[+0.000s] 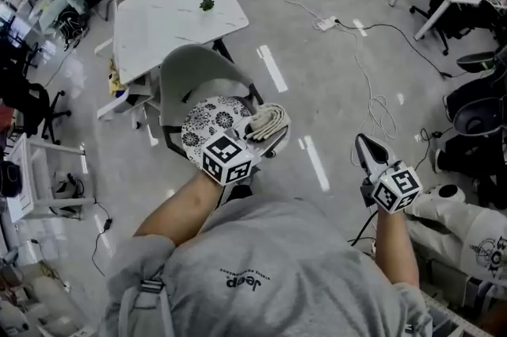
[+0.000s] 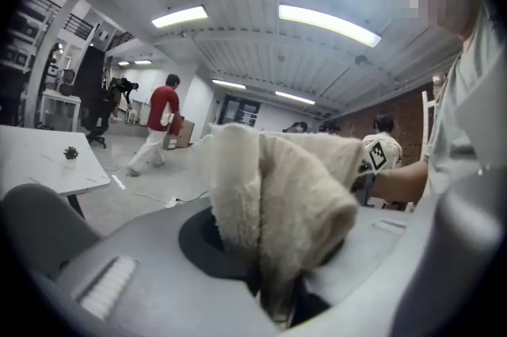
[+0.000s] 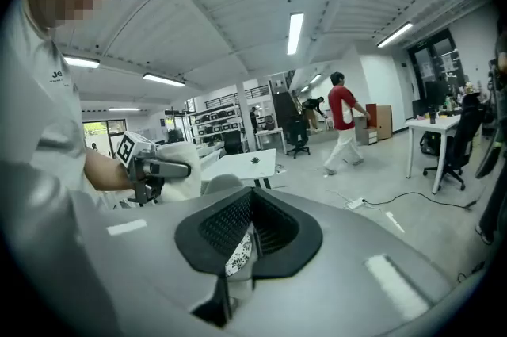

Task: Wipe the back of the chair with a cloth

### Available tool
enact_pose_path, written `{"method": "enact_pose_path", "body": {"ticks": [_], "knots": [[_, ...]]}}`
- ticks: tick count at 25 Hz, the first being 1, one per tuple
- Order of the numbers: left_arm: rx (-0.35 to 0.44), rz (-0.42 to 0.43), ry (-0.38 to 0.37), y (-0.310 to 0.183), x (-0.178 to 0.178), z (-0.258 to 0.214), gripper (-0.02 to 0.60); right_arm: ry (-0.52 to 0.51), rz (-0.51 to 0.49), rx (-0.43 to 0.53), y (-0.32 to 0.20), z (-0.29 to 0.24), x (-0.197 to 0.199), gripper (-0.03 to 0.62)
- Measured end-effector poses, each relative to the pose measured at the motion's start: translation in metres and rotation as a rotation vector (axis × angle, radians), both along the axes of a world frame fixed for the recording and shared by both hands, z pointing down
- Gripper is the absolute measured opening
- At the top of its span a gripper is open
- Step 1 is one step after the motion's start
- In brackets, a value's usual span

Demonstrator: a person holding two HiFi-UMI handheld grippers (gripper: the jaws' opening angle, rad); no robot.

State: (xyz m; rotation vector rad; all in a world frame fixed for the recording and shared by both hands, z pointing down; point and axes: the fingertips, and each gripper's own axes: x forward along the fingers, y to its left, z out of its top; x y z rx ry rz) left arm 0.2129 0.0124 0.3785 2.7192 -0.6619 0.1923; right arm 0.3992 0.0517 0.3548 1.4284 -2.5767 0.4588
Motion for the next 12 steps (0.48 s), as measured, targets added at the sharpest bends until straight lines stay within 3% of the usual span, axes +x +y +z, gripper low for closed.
{"method": "enact_pose_path", "body": {"ticks": [6, 12], "knots": [[-0.042, -0.11, -0.045, -0.06, -0.082, 0.051, 0.146, 0.051, -0.115, -0.036, -0.075, 0.02, -0.078, 0.002], [-0.017, -0.288, -0.18, -0.15, -0.191, 0.101, 0.146, 0.111, -0.235, -0.087, -0.159, 0.048, -0.161, 0.002]]}}
